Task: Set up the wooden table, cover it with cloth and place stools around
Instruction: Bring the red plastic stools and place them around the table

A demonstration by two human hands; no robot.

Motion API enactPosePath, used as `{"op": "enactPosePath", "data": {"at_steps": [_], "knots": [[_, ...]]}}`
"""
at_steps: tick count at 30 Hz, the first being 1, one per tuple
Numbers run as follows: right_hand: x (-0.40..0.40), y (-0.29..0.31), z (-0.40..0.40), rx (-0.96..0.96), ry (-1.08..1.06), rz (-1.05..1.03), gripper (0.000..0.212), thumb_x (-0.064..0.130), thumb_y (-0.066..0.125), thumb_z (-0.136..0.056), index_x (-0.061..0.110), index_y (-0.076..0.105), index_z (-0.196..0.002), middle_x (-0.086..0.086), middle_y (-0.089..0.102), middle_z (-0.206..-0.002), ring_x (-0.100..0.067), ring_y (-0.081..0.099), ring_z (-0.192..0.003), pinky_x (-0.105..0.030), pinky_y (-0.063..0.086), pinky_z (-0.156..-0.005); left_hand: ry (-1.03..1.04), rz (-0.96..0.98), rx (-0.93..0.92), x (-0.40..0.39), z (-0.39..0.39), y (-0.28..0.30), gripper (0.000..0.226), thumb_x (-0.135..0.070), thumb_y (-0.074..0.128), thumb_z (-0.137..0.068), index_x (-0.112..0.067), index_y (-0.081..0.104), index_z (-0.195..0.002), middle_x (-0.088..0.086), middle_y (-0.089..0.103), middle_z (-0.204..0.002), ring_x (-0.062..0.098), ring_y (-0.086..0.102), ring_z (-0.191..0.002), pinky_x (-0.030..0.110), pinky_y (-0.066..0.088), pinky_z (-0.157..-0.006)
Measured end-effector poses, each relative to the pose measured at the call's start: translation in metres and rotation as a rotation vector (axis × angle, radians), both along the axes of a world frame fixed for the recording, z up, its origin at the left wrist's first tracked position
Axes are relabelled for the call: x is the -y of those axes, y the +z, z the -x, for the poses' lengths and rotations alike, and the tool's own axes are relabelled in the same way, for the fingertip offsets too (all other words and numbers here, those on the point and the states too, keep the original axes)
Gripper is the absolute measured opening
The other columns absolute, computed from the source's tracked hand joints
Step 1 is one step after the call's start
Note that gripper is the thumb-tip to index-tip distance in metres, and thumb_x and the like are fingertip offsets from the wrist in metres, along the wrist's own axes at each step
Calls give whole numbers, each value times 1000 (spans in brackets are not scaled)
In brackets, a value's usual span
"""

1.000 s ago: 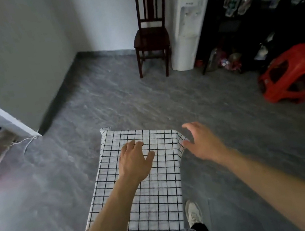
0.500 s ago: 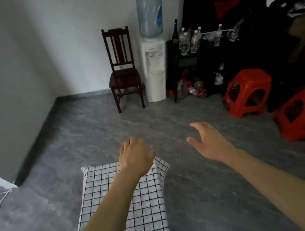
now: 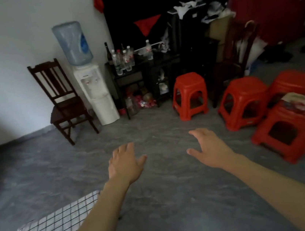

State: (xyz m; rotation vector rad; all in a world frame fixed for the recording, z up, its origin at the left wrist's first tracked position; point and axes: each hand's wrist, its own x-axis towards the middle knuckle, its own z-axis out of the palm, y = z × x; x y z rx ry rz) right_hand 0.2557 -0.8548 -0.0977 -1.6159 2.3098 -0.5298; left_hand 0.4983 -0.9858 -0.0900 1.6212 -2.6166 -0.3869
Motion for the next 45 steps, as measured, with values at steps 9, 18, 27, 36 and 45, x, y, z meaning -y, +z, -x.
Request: {"op": "enactPosePath", "data": {"at_steps": [9,18,27,36,45], "knots": [[-37,13,156,-45,-178,21,66,48,60,-89,16,41,-144,-9,42,-144,-28,39,-133,-48,39,-107,-172,15,21,4,162,17,68,-62,41,-93,-22,34,-147,4,31,-154,28,31,-138,45,37,-108],[23,24,270,-142,-267,-40,65,49,58,-90,21,37,-145,-8,35,-149,-29,34,-137,-51,41,-104,-282,107,49,76,301,-1,66,-58,44,-93,-16,39,-143,9,27,-155,31,28,-140,46,34,-108],[137,27,365,-126,-328,-89,66,46,61,-90,21,37,-146,-10,35,-149,-32,34,-137,-53,38,-107,-314,-6,-94,216,414,-11,62,-57,47,-91,-16,44,-137,10,36,-148,33,35,-134,48,38,-104],[243,32,481,-97,-339,78,62,40,65,-89,13,46,-141,-14,48,-141,-32,43,-131,-44,35,-111,-369,-91,-131,321,499,-26,59,-51,56,-89,-19,46,-138,7,44,-143,30,43,-127,45,40,-104],[373,-25,633,-17,-312,-39,78,58,51,-81,15,39,-145,-16,42,-144,-35,37,-134,-49,38,-108,-331,-74,79,435,646,-38,54,-54,54,-88,-22,48,-132,5,46,-140,29,43,-127,44,42,-102]]}}
